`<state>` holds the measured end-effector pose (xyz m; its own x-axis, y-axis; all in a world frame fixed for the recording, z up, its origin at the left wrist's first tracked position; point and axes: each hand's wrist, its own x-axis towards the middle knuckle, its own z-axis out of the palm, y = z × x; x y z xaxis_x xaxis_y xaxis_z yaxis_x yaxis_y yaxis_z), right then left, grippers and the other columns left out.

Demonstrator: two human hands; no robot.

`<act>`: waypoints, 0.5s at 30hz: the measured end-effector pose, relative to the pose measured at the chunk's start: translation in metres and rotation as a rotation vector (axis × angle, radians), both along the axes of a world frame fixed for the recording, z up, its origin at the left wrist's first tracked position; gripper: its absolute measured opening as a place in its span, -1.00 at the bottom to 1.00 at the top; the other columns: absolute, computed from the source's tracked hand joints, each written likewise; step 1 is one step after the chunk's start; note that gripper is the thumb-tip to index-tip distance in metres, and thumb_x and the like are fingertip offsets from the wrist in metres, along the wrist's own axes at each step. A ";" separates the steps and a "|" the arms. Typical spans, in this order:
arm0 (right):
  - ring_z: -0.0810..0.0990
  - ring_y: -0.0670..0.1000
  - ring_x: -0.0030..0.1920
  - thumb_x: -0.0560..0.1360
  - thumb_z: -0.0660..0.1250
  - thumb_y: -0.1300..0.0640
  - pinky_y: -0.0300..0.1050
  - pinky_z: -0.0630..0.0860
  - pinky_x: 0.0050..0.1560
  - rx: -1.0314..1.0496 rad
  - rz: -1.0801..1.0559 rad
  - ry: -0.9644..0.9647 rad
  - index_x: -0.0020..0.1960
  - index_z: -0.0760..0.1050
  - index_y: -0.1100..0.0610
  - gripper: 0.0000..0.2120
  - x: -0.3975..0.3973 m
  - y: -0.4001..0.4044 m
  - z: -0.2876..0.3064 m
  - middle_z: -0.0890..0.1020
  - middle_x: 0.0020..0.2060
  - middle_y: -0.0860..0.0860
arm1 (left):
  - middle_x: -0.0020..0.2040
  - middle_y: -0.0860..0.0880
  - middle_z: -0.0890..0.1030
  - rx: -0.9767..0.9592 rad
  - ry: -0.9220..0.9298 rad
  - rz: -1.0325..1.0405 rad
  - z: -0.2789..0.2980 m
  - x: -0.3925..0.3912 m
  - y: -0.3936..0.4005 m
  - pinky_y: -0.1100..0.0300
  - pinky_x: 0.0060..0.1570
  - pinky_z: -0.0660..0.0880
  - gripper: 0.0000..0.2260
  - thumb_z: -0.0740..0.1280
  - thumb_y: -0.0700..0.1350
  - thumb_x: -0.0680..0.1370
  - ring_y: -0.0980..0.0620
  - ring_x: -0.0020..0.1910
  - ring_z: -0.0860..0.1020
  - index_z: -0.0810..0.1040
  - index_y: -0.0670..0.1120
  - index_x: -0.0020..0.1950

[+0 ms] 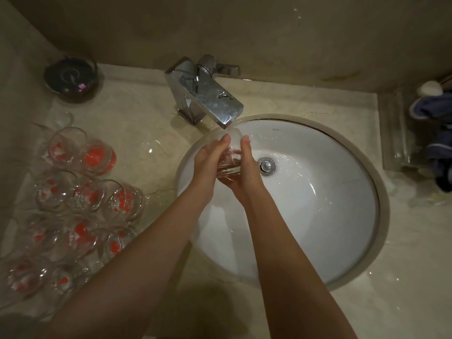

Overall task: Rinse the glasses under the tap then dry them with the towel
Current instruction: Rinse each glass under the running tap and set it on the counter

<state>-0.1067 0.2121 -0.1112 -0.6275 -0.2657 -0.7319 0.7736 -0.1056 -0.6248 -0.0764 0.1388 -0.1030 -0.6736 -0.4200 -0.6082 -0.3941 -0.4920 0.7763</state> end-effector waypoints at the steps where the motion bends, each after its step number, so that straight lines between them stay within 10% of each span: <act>1: 0.65 0.20 0.12 0.45 0.20 -0.39 0.17 0.55 0.19 0.010 0.027 0.008 0.09 0.61 0.23 -0.32 0.001 0.001 0.002 0.67 0.07 0.23 | -0.05 -0.12 0.67 -0.001 0.001 -0.002 0.000 0.001 0.000 0.15 -0.14 0.55 -0.31 0.50 0.19 0.26 -0.01 -0.12 0.67 0.55 -0.21 0.24; 7: 0.69 0.11 -0.16 0.57 0.17 -0.25 -0.03 0.62 -0.11 0.117 0.104 0.083 -0.02 0.58 0.19 -0.50 -0.006 0.010 0.011 0.69 -0.15 0.17 | -0.14 -0.10 0.65 -0.061 0.035 -0.027 0.002 0.002 -0.005 0.12 -0.15 0.57 -0.63 0.54 0.00 0.35 -0.04 -0.18 0.65 0.55 -0.12 0.04; 15: 0.43 0.00 0.33 0.62 0.18 0.00 0.07 0.40 0.35 0.191 0.004 0.326 0.42 0.36 0.02 -0.61 -0.040 0.005 0.054 0.44 0.37 -0.02 | 0.15 -0.21 0.64 -0.056 -0.005 0.024 0.008 0.009 -0.009 -0.07 0.13 0.56 -0.30 0.64 -0.07 0.17 -0.11 -0.01 0.65 0.51 -0.24 0.24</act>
<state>-0.1465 0.2175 -0.0574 -0.8349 -0.1460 -0.5306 0.5311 0.0392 -0.8464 -0.0678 0.1296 -0.0952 -0.6598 -0.4691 -0.5870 -0.3871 -0.4574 0.8006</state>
